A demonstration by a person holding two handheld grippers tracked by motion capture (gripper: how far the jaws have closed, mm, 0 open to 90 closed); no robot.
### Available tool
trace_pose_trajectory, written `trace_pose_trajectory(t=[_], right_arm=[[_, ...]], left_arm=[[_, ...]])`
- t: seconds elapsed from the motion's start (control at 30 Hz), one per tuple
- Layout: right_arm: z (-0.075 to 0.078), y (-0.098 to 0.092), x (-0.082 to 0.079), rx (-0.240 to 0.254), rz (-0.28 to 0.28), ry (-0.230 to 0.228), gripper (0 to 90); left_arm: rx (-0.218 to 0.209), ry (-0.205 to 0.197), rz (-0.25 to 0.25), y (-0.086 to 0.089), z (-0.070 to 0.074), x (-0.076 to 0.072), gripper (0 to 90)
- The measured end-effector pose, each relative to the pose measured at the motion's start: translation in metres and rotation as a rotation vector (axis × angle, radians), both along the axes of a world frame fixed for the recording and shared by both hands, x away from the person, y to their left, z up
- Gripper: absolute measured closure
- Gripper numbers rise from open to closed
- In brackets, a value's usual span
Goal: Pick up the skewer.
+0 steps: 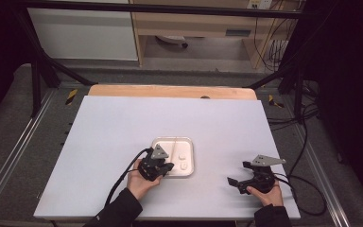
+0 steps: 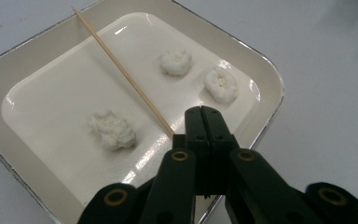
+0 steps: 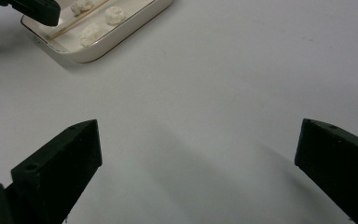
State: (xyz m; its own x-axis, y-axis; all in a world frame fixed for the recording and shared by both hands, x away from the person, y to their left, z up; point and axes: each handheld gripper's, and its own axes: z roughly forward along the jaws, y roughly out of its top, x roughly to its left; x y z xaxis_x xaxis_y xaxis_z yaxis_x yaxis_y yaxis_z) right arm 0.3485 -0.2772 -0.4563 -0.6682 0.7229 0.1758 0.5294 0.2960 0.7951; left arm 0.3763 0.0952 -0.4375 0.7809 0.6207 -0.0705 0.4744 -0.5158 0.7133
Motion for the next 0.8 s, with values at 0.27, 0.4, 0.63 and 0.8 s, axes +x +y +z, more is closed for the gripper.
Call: trace_pose_trajectory(t=[0.27, 0.4, 0.63, 0.8], right_arm=[[-0.0002, 0.0005, -0.0002, 0.001, -0.001, 0.008, 1.1], [-0.0002, 0.0005, -0.0003, -0.001, 0.000, 0.006, 1.1], [-0.0005, 0.0008, -0.0002, -0.004, 0.001, 0.007, 1.1], [-0.0006, 0.0008, -0.0002, -0.004, 0.001, 0.009, 1.1]], left_arm=[[0.018, 0.012, -0.001, -0.0010, -0.0039, 0.0015, 89.9], [0.040, 0.020, 0.010, -0.0003, -0.0060, 0.0020, 89.9], [0.052, 0.017, 0.026, 0.0048, -0.0048, 0.0022, 89.9], [0.062, 0.013, 0.033, 0.0071, -0.0046, 0.0021, 89.9]])
